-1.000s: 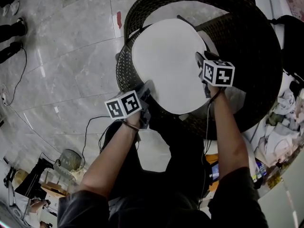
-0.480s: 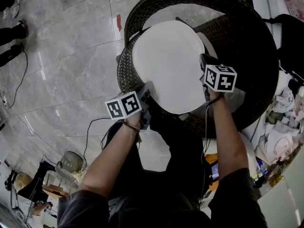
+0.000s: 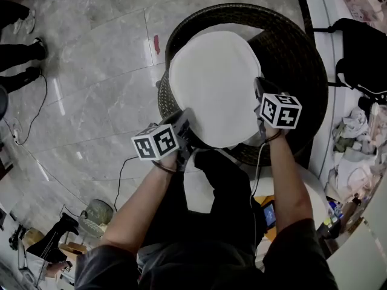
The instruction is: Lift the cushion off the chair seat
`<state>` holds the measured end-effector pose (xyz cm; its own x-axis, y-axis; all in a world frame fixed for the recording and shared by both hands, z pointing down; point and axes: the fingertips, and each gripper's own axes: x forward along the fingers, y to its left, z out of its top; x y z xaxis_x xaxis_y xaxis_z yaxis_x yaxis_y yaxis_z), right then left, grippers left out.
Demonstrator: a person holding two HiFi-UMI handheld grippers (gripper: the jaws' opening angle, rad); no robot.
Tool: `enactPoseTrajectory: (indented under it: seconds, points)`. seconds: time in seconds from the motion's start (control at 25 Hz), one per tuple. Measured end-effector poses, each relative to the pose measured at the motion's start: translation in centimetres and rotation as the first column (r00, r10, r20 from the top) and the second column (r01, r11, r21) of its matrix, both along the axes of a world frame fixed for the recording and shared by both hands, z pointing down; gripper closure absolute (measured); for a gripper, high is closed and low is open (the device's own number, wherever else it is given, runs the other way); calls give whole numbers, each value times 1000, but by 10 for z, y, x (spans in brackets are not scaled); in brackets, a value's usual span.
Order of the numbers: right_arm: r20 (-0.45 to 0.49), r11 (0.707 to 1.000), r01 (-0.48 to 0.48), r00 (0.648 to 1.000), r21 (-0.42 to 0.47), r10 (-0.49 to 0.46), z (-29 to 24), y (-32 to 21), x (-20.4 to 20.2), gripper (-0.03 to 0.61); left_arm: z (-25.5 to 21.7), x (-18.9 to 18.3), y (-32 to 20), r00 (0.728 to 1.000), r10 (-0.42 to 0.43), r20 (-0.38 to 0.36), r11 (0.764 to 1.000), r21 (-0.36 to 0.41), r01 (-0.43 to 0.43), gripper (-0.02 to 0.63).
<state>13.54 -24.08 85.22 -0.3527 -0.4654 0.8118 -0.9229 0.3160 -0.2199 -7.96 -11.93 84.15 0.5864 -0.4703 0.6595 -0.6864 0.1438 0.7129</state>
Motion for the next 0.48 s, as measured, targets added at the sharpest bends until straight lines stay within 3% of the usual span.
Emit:
enactPoseTrajectory:
  seconds: [0.28, 0.48]
  points:
    - [46, 993, -35, 999, 115, 30, -108, 0, 3, 566, -102, -2, -8, 999, 41, 26, 992, 121, -44, 581]
    - [83, 971, -72, 995, 227, 55, -200, 6, 10, 566, -185, 0, -14, 996, 74, 45, 968, 236, -83, 581]
